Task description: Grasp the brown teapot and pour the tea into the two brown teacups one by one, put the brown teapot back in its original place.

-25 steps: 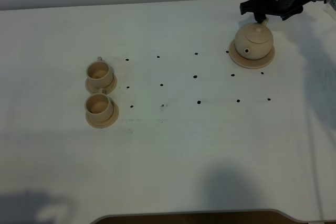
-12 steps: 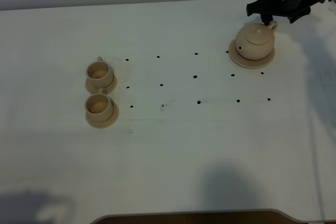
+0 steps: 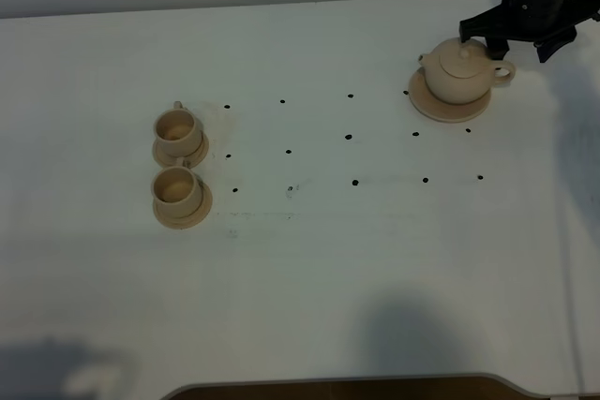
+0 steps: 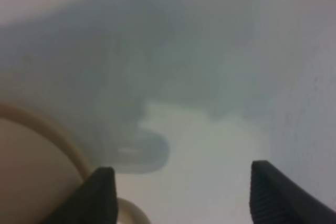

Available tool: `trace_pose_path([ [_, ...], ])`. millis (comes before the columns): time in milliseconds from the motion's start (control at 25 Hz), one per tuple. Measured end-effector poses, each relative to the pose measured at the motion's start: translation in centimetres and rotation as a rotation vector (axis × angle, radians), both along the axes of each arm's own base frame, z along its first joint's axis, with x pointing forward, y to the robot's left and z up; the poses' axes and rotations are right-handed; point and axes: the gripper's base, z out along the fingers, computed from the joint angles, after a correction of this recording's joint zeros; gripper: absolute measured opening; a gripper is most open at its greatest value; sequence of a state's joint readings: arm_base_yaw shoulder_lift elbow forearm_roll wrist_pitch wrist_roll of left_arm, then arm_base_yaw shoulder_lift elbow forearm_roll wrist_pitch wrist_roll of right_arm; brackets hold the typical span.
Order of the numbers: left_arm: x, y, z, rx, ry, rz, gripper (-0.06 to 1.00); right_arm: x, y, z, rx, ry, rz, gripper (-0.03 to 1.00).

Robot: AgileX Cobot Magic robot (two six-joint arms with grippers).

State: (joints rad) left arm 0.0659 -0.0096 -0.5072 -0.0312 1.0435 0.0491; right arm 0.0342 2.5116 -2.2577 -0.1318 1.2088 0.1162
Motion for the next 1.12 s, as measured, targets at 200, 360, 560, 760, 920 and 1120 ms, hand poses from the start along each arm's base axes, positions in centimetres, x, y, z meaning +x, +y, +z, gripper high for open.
trace_pose_path([
  [200,0.0,0.0,0.0,0.0,0.0,0.0,0.55,0.0,0.1,0.0,0.008,0.001,0.006,0.55],
  [360,0.0,0.0,0.0,0.0,0.0,0.0,0.55,0.0,0.1,0.0,0.013,0.002,0.013,0.55],
  [560,0.0,0.0,0.0,0.0,0.0,0.0,0.55,0.0,-0.7,0.0,0.004,0.004,0.001,0.55],
  [760,0.0,0.0,0.0,0.0,0.0,0.0,0.55,0.0,-1.7,0.0,-0.014,0.005,-0.013,0.55],
  [920,0.0,0.0,0.0,0.0,0.0,0.0,0.55,-0.1,-2.2,0.0,-0.026,0.008,-0.018,0.55],
  [1120,0.0,0.0,0.0,0.0,0.0,0.0,0.55,-0.1,-2.2,-0.1,-0.023,0.013,-0.001,0.55],
])
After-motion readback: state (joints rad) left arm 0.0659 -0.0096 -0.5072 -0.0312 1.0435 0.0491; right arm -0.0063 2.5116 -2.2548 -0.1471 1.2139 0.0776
